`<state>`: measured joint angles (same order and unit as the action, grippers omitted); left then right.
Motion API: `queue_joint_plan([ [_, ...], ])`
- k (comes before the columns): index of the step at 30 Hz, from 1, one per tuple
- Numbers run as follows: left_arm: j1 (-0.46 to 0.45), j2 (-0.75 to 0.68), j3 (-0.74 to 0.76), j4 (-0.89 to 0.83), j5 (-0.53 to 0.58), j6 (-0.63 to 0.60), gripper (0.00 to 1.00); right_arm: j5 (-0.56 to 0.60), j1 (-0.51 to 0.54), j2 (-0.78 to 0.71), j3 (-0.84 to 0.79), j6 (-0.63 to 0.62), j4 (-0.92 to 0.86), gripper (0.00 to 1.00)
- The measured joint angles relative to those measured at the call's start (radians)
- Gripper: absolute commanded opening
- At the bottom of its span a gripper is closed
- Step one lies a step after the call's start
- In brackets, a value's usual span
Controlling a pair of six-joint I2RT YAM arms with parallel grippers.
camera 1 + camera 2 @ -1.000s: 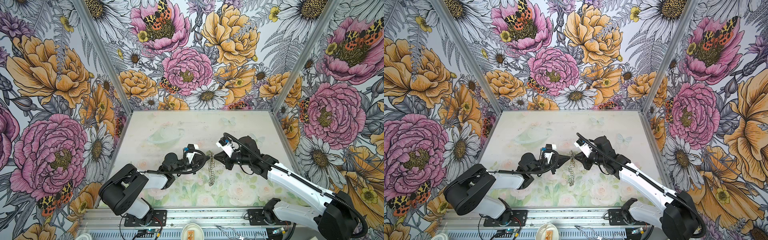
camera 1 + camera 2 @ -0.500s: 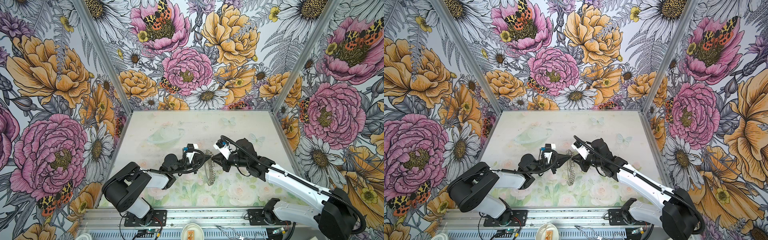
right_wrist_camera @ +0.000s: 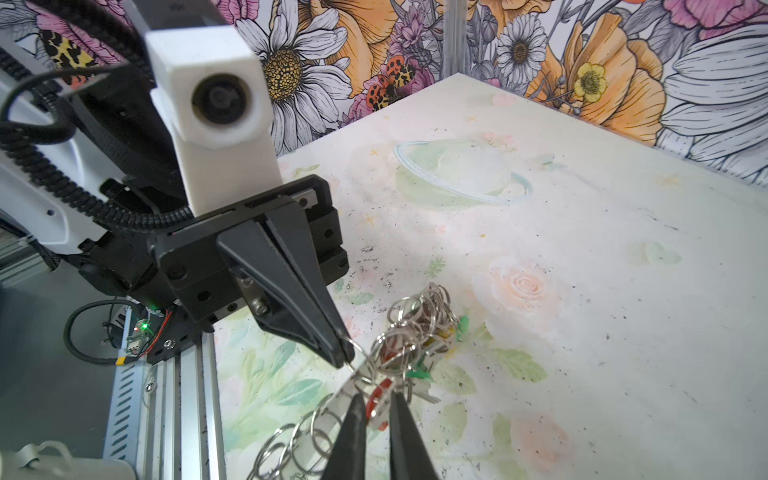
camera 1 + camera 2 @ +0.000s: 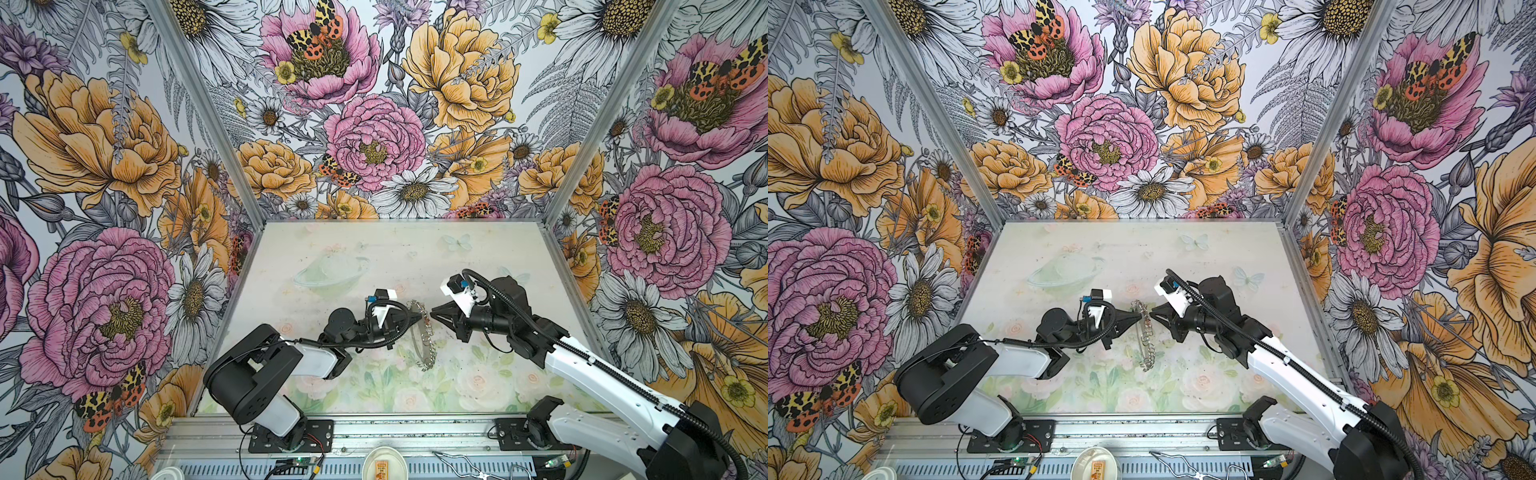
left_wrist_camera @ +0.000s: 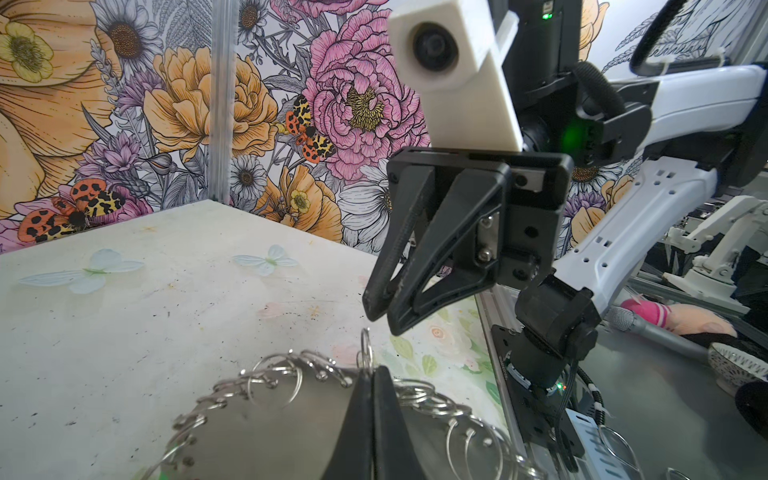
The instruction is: Put the keys on the keyring
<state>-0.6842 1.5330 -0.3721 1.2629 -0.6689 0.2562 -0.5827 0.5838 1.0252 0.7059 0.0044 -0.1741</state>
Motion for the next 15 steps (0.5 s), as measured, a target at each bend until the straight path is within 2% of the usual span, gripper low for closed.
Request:
queue_joint_plan([
  [9,0.002,0.000,0.000,0.037,-0.070,0.026,0.00,-0.082,0.013,0.003,0.000,-0.025,0.000,0.15],
  [15,0.012,0.000,0.000,0.055,-0.104,0.035,0.00,-0.096,0.013,0.004,0.000,-0.032,0.000,0.02],
])
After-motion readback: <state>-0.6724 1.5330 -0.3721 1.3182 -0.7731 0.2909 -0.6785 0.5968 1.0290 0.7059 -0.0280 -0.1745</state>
